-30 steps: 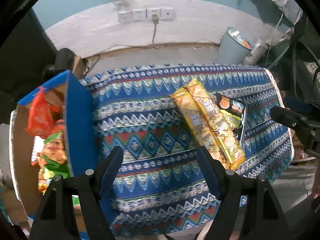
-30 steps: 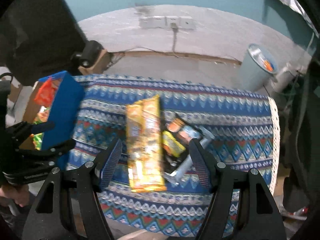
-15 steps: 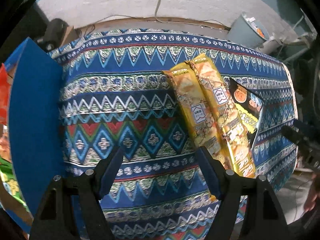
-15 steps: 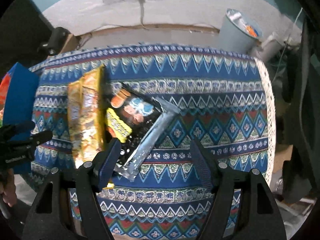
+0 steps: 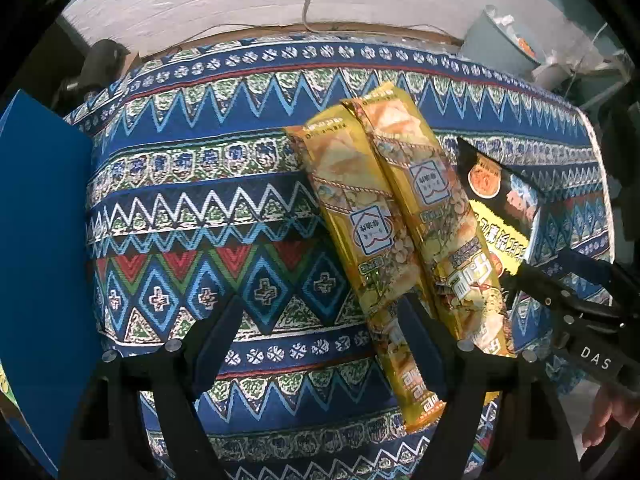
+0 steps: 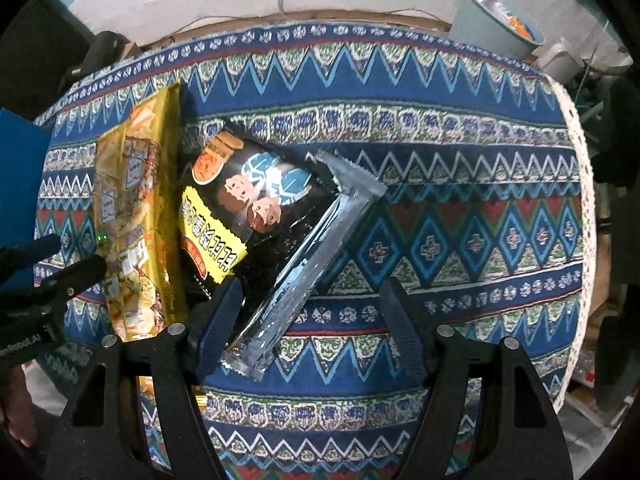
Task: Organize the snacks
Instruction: 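Grasp a yellow stick bag with the left tool while the right tool grasps the silver bar, then lift both snacks and carry them over the cardboard box, then open both tools to drop the snacks into the box, then move both tools back toward the last yellow bag and black bag, then grasp the yellow stick bag with the left tool while the right tool grasps the black bag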
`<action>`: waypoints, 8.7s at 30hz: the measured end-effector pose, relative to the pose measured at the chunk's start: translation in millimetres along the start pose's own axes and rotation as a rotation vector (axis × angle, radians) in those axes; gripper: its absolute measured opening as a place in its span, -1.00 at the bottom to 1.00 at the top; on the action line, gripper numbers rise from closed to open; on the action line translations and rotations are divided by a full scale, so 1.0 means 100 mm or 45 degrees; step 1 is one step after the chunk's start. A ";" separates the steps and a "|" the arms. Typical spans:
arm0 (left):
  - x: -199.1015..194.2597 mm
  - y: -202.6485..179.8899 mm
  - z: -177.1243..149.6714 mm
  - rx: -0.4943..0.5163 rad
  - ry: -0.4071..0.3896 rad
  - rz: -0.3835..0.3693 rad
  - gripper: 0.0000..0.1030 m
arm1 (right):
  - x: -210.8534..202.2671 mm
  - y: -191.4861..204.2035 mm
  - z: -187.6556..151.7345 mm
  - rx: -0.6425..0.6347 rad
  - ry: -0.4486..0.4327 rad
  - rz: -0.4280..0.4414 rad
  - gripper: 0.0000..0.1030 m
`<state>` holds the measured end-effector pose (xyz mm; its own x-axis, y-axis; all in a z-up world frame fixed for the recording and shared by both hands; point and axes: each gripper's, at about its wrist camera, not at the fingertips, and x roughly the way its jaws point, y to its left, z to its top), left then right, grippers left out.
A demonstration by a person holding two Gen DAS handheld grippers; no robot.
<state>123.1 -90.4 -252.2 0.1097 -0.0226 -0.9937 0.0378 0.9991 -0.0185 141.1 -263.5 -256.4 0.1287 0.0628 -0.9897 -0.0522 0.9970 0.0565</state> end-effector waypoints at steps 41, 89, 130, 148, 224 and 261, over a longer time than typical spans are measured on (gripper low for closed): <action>0.57 -0.16 0.08 0.078 0.048 -0.017 0.12 | 0.26 -0.54 -0.06 0.029 0.015 -0.042 -0.48; -0.73 0.25 -0.30 0.181 -0.242 0.019 -0.39 | -0.85 -0.24 -0.31 0.023 -0.250 -0.027 -0.52; -1.99 1.50 -0.67 0.008 -0.602 0.054 -0.39 | -1.72 1.97 0.05 -0.427 -0.497 0.274 -0.51; -1.98 2.38 -0.83 -0.190 -0.603 0.062 -0.39 | -1.57 3.07 0.16 -0.605 -0.410 0.335 -0.51; -1.42 1.25 -0.42 -0.099 -0.385 0.069 0.46 | -1.50 1.62 0.10 -0.285 -0.357 0.220 0.21; -0.07 0.18 0.68 -0.069 -0.059 -0.006 0.59 | -0.03 0.11 0.59 0.203 0.002 0.009 0.51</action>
<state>190.5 -74.2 -238.1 0.1557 -0.0279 -0.9874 -0.0153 0.9994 -0.0306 198.9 -249.7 -244.6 0.1274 0.0698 -0.9894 0.1048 0.9910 0.0834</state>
